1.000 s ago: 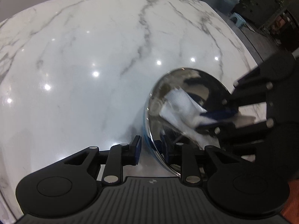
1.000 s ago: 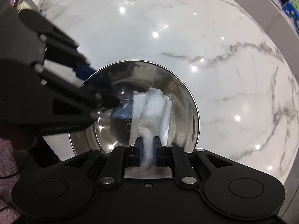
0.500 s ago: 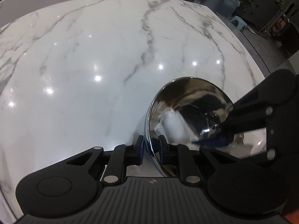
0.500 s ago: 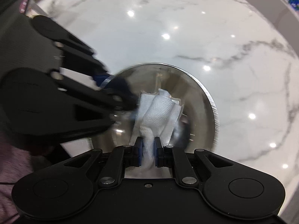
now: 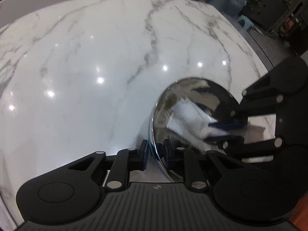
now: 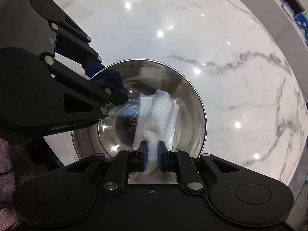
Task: Clean bowl
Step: 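Wipe the bowl interior with the cloth in the right gripper, then rub the cloth around the steel interior with the right gripper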
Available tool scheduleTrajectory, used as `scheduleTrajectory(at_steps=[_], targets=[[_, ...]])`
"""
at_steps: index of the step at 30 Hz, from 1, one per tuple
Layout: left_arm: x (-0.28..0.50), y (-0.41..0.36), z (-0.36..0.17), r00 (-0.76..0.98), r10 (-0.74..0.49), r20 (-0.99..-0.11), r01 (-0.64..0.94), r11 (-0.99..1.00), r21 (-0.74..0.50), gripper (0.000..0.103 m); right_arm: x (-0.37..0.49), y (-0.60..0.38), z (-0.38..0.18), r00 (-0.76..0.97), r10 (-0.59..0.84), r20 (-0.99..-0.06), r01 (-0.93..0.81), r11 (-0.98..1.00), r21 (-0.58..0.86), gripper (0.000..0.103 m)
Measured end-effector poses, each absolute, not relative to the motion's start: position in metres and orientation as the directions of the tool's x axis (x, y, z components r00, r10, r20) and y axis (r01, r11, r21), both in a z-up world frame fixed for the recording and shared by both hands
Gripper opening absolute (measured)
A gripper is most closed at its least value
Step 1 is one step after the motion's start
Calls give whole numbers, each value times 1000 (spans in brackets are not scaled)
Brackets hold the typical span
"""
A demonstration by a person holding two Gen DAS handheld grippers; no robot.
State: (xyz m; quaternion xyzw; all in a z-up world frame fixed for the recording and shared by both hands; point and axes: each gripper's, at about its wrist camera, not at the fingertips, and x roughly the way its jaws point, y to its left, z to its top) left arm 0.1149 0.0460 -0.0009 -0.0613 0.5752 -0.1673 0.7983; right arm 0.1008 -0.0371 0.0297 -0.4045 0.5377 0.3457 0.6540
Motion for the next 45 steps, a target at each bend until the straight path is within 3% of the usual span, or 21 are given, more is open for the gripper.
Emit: scheduleTrajectory(at_steps=[6,11,17,21,25,30,39,45], targets=[[112,44,-3,266,-351,-898,217,929,-298,25,101,-41,32,171,30,-985,-882,451,-140,10],[113,43,1,313,-320,-894,217,941,-261,18,98,-44,34,157,41,-987,-877,465,-120,10],[115,40,5,367,-272,-890,208,956,-206,15,94,-46,37,0,157,-988,-860,503,80,10],[115,40,5,371,-270,-888,213,956,-202,15,87,-44,38,4,132,-991,-879,474,59,10],[112,41,4,384,-271,-882,223,955,-196,16,78,-43,39,147,33,-989,-906,406,-121,10],[108,39,2,411,-280,-868,247,950,-190,23,79,-49,41,132,48,-990,-894,436,-98,10],[106,45,0,398,-300,-867,180,952,-246,23,79,-60,46,106,72,-992,-881,469,-60,10],[97,44,7,389,-242,-889,152,968,-197,23,78,-68,50,92,86,-992,-864,502,-37,10]])
